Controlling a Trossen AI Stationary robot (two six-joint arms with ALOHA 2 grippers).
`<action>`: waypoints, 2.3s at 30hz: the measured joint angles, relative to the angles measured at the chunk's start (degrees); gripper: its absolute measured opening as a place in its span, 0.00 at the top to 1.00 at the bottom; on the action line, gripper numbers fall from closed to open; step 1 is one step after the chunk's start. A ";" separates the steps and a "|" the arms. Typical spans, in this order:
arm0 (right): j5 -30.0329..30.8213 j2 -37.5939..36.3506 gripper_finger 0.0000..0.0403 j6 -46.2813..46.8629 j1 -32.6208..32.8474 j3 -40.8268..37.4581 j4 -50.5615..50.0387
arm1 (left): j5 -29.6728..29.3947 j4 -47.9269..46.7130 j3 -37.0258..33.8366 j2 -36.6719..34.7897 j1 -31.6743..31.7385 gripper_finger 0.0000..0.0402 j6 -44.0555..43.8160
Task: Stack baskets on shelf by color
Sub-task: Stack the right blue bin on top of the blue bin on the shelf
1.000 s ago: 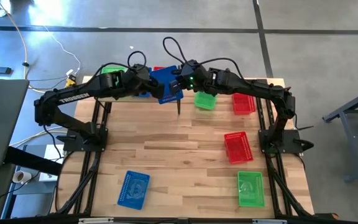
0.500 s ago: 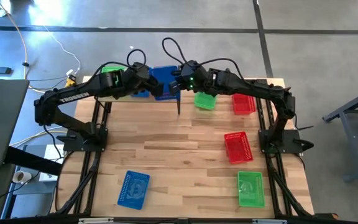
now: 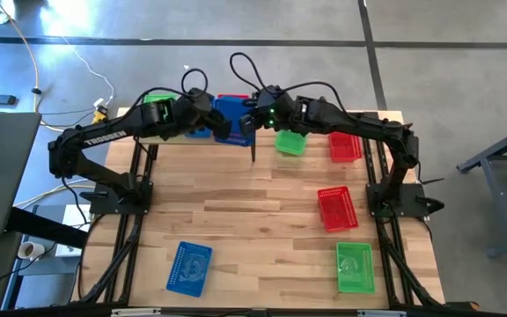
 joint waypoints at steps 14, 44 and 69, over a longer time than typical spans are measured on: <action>-1.12 -5.99 0.57 -3.85 -0.11 0.00 -0.48 | 6.90 -9.34 7.16 -3.20 8.76 1.00 3.12; -2.42 -6.16 0.57 -10.61 -0.07 0.00 -12.40 | 30.03 -33.34 32.25 9.22 38.06 1.00 6.14; -3.98 -6.12 0.57 -13.75 0.48 0.00 -17.83 | 38.83 -44.47 36.68 21.26 39.82 1.00 7.81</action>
